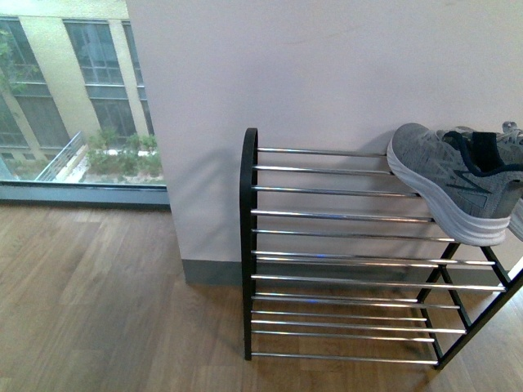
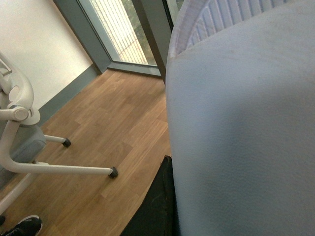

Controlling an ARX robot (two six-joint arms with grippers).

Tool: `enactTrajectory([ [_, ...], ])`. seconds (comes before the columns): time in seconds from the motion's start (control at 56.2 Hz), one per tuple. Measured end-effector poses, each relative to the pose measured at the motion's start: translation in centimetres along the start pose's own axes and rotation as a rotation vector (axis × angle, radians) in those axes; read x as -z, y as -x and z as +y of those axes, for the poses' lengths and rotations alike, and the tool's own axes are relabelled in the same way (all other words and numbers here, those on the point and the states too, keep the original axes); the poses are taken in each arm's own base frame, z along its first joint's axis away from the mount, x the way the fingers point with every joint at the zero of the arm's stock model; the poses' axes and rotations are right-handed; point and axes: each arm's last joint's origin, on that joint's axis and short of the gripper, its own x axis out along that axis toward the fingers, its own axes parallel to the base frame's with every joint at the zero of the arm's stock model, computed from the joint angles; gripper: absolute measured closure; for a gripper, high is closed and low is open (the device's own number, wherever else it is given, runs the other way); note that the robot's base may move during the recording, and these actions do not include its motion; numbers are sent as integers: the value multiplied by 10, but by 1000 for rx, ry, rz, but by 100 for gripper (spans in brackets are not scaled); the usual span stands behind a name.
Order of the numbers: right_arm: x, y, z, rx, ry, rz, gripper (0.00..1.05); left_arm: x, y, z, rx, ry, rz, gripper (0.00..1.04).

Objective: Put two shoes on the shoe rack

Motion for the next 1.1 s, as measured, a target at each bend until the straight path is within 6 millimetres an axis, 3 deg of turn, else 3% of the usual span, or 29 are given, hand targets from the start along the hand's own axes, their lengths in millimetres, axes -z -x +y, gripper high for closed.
enactTrajectory([
  [0.32,0,0,0,1,0,-1,103,0,0,0,1,0,0,103],
  [0.445,2,-3,2,-184,-82,10,103,0,0,0,2,-1,1,103],
  [0.552,3,-11,10,-241,-79,48,103,0,0,0,1,-1,1,103],
  [0.73,-14,-41,24,-269,-23,49,103,0,0,0,0,0,0,103],
  [0.854,-27,-75,33,-273,-4,52,103,0,0,0,0,0,0,103],
  [1.103,-17,-141,51,-241,9,175,103,0,0,0,0,0,0,103],
])
